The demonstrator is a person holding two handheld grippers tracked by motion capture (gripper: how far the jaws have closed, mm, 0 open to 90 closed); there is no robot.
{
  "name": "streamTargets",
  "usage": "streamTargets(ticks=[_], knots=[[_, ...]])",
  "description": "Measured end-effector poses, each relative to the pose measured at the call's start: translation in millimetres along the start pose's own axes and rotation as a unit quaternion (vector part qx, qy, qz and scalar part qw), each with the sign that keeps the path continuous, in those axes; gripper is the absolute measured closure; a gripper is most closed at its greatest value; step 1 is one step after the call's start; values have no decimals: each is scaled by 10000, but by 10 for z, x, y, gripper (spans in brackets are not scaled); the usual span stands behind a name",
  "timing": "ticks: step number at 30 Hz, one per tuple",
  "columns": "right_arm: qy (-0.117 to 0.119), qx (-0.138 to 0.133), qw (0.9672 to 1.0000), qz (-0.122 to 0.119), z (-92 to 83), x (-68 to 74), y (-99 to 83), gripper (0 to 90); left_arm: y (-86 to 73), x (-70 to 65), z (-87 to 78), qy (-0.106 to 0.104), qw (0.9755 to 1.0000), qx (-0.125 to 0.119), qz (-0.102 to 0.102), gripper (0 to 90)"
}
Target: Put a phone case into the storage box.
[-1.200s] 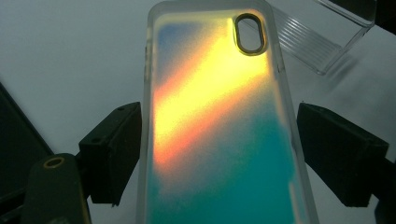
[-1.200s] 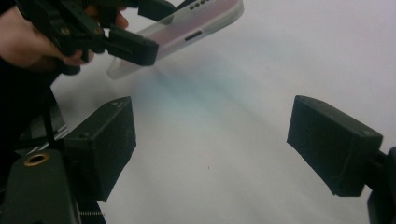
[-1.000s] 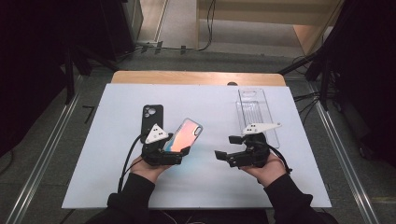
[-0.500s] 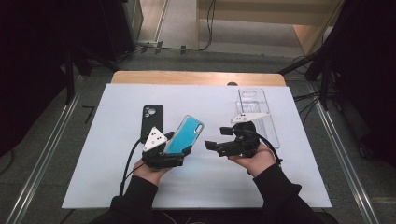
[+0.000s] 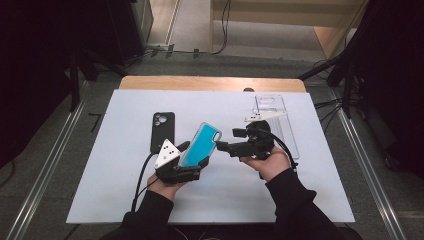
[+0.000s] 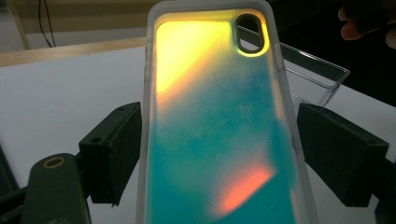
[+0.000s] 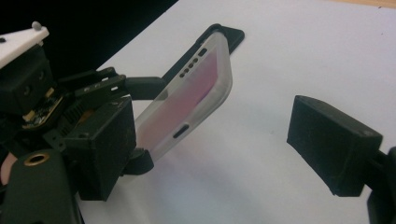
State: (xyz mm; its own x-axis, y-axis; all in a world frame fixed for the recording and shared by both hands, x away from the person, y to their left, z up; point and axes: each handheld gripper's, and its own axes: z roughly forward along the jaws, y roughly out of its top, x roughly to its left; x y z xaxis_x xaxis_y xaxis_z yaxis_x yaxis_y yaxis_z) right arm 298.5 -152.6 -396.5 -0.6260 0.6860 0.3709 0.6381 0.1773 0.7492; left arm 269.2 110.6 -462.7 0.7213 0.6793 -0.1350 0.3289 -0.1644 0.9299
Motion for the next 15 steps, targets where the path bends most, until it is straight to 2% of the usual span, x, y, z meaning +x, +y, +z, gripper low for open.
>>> streamTargets(ticks=[5,8,10,12,13,15], knots=[[20,-45,9999,138,39,-26,42,149,-19,-30,15,14,10000,-2,25,173],[35,2,9997,244,87,-42,51,198,-30,-44,23,49,10000,5,21,173],[89,34,9994,333,127,-58,58,211,-32,-55,30,-27,10000,-16,-71,173],[103,88,9991,408,160,-72,67,233,-26,-79,20,-21,10000,-69,-50,173],[164,117,9984,534,185,-83,78,262,-21,-91,16,-3,10000,-82,-11,173],[180,122,9981,585,196,-86,83,276,-17,-107,13,13,10000,-77,35,173]])
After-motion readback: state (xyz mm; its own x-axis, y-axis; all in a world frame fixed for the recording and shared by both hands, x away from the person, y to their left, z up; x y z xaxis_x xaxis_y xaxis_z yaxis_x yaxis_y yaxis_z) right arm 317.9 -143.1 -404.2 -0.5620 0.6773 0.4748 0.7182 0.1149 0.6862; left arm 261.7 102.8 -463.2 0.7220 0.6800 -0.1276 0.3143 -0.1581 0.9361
